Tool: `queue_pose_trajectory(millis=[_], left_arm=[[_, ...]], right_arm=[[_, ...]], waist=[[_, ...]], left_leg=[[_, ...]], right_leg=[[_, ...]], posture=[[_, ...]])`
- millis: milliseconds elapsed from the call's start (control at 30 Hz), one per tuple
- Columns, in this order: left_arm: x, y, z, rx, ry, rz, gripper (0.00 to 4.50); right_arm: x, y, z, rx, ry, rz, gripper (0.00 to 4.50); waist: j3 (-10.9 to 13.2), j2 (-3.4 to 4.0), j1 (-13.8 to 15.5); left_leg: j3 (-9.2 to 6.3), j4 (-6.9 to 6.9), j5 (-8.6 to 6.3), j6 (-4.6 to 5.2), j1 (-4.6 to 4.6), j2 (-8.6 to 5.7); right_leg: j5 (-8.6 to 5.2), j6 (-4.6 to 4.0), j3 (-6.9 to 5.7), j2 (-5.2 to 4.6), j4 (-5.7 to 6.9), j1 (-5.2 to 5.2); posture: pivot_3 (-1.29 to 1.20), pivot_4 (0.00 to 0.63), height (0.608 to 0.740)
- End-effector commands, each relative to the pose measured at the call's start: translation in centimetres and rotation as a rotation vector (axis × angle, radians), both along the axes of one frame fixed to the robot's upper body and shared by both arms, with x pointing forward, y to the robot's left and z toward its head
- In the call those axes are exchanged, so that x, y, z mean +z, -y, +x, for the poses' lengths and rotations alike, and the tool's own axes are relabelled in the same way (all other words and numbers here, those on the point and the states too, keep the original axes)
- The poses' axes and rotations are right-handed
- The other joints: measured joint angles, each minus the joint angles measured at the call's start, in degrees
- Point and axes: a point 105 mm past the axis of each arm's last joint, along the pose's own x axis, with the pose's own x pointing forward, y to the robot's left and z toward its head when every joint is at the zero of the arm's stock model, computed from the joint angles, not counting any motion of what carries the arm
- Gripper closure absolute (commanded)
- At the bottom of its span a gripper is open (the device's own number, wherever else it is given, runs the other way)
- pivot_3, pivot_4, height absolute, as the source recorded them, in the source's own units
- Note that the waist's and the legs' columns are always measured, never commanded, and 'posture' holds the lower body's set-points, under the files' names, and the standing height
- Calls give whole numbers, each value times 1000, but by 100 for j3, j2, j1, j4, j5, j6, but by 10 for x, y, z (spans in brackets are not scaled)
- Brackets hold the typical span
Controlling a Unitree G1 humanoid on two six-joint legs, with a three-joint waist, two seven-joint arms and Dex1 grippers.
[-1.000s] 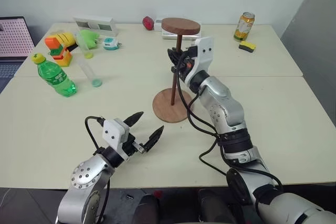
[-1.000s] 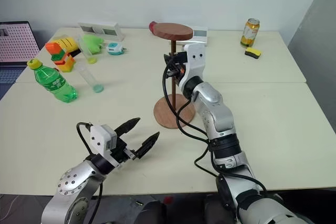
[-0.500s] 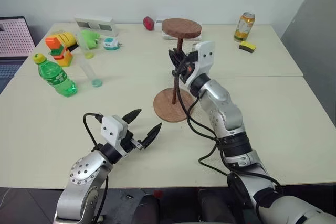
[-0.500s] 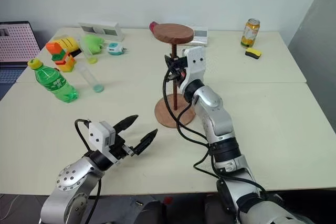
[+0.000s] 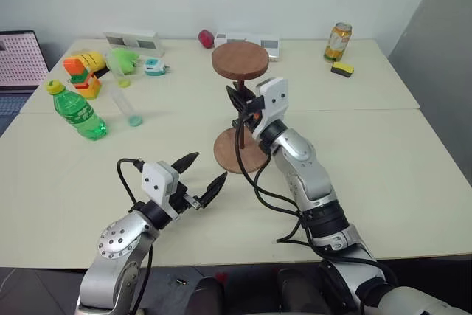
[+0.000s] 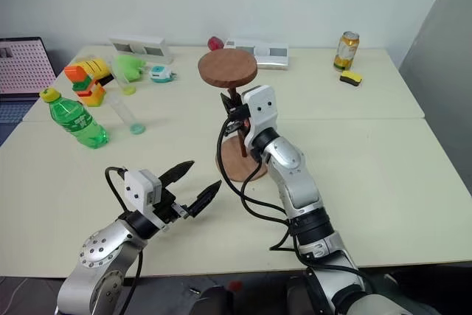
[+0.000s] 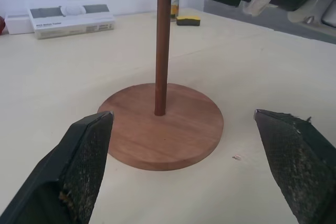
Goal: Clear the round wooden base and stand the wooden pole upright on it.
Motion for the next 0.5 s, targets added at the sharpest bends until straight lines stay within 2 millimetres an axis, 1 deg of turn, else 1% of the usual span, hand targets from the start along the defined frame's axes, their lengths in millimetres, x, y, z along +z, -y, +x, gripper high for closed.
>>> queue_pose_trajectory(millis=[33,67,133,200,267,300,333,400,467,500], left_arm=[[7,0,0,8,25,2,0],[6,0,0,10,24,2,0],[6,-1,1,17,25,3,0],[7,-3,3,29,21,2,0],[7,-5,5,35,15,1,0],[7,-6,5,34,10,2,0],[7,-7,6,30,4,3,0],[7,-10,7,8,-18,11,0],[7,-12,10,-25,-45,20,0],[7,-13,10,-34,-56,21,0]], right_arm=[[-77,5,9,-15,-268,-175,4246],[-79,7,9,-18,-273,-184,4246],[-76,9,10,-16,-269,-185,4246],[-62,12,8,17,-242,-164,3545],[-49,14,4,58,-226,-149,3145],[-44,15,1,75,-225,-149,2882],[-40,16,-1,90,-226,-153,2584],[-35,20,-9,153,-242,-185,2130],[-34,27,-17,193,-262,-233,1667],[-34,30,-19,203,-271,-250,1338]], waist=[[-31,17,-1],[-40,29,0],[-57,25,4],[-62,21,12],[-50,18,51],[-32,32,62],[-23,44,62],[-22,47,45],[-22,48,35],[-22,48,32]], left_leg=[[3,-26,0,0,32,0],[-1,-39,0,0,63,1],[-5,-52,-1,1,89,2],[-4,-54,-2,0,90,2],[-7,-54,-2,0,87,2],[-17,-48,-1,-1,68,2],[-17,-40,-1,-2,33,-1],[-5,-37,0,-3,-23,-4],[-14,-35,2,-4,-65,3],[-21,-36,2,-5,-78,5]], right_leg=[[0,0,1,0,-22,32],[-1,-1,-3,1,-45,65],[-2,-1,-6,2,-69,97],[-2,-1,-5,1,-75,99],[-2,-1,-7,1,-77,99],[-2,-2,-10,-1,-80,91],[0,0,-12,-2,-77,63],[3,3,0,-6,-60,-8],[3,2,-14,-3,-60,-46],[3,1,-23,-3,-60,-60]], posture=[[0,150,740],[0,150,740],[0,150,740],[0,150,740],[0,150,740],[0,150,740],[0,150,740],[0,150,740],[0,150,740],[0,150,740]])
